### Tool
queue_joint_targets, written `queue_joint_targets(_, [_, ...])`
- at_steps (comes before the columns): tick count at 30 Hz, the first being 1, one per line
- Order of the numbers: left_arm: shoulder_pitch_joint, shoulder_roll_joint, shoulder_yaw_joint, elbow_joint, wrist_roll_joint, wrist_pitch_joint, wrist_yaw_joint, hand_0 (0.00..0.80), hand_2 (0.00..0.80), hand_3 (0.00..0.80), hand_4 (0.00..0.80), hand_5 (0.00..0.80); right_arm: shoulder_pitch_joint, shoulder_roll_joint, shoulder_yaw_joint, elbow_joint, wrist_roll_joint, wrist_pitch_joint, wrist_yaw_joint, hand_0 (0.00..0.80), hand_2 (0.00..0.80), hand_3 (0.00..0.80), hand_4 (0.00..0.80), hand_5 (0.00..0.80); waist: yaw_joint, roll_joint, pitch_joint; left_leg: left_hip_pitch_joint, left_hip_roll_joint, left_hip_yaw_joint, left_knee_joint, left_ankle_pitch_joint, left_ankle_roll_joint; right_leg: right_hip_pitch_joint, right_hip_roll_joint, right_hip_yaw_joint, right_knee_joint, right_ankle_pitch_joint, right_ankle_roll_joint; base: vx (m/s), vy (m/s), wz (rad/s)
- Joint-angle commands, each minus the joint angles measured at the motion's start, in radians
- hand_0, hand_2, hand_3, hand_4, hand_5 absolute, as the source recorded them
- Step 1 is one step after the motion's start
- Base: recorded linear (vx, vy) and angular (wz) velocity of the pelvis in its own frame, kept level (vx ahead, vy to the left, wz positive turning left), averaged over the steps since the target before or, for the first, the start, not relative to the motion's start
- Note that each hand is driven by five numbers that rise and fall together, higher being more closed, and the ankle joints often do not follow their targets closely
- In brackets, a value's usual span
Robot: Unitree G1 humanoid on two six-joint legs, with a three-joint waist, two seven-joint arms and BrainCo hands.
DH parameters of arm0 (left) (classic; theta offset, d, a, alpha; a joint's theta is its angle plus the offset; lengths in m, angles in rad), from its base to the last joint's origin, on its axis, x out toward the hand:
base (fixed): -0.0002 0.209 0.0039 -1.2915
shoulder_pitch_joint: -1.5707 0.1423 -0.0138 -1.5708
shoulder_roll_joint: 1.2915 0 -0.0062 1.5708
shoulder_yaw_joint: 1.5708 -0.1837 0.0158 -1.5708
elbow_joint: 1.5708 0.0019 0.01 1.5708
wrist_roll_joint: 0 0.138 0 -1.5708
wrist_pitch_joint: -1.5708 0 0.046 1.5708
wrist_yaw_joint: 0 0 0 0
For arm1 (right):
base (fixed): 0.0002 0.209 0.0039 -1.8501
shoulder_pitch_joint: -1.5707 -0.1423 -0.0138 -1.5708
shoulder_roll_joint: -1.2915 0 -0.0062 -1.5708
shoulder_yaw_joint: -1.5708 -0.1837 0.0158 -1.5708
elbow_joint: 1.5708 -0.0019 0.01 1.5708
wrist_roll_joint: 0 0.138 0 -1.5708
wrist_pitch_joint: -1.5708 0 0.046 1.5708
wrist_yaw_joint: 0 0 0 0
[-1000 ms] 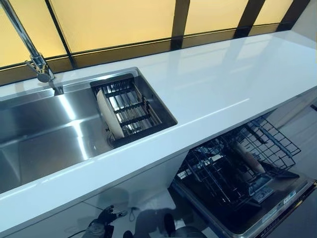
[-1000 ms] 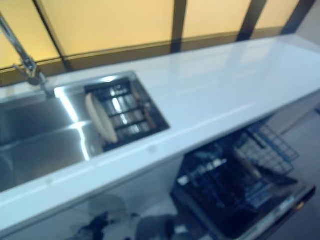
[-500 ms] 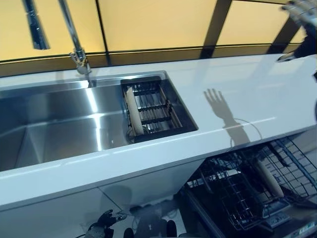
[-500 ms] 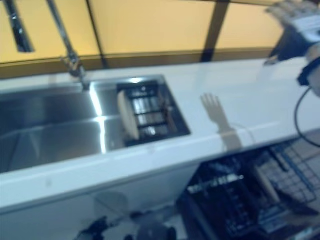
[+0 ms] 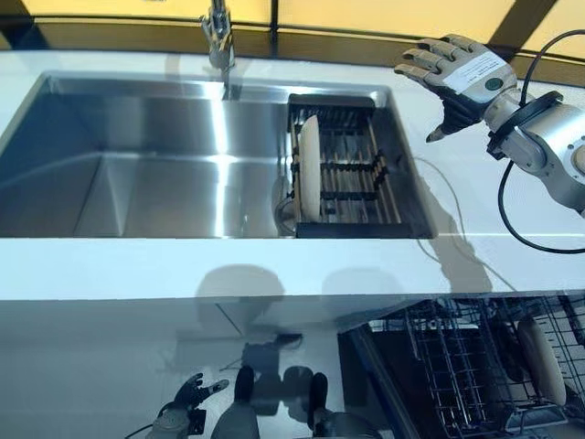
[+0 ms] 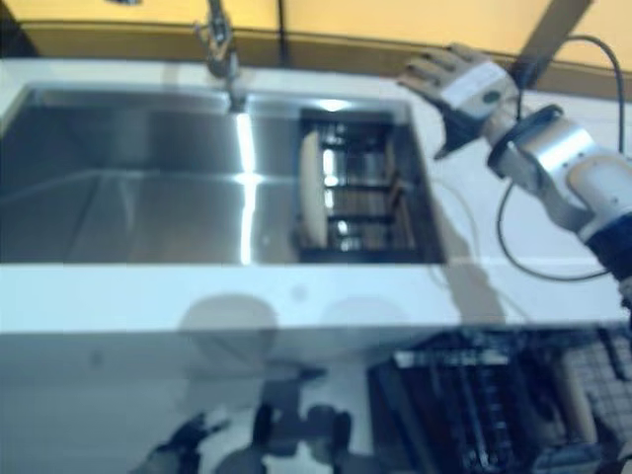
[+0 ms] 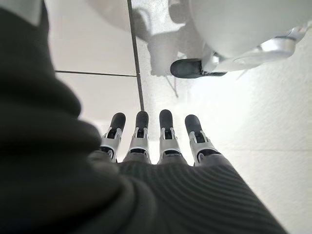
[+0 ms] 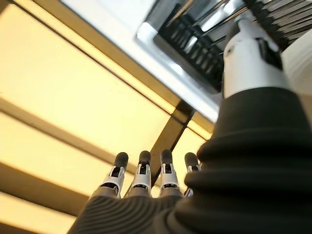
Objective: Take plates into dishwasher
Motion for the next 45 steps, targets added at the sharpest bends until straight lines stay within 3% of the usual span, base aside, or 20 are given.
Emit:
queue_joint_targets(1, [-0.038, 0.036, 0.035, -0.018, -0.053, -0.056, -0.015, 0.000, 0.000, 0.000, 0.000, 0.000, -0.134, -0.004, 0.032, -0.001, -0.019, 0.011, -0.015, 0.000, 0.000, 0.000, 0.000, 0.000, 0.029, -0.054, 0.040, -0.013, -0.007, 0.001, -0.004, -0.004, 0.007, -0.009, -0.053, 0.011, -0.001, 0.037, 0.080, -0.018, -0.014, 0.18])
queue_joint_targets(45, [-0.044, 0.031, 0.050, -0.036, -0.090, -0.055, -0.022, 0.000, 0.000, 0.000, 0.000, 0.000, -0.218, 0.100, 0.044, -0.161, -0.026, 0.068, 0.098, 0.000, 0.000, 0.000, 0.000, 0.000, 0.055, -0.070, 0.049, -0.036, -0.012, 0.002, -0.004, -0.007, 0.008, -0.022, -0.051, -0.005, -0.001, 0.026, 0.082, -0.001, 0.000, 0.01])
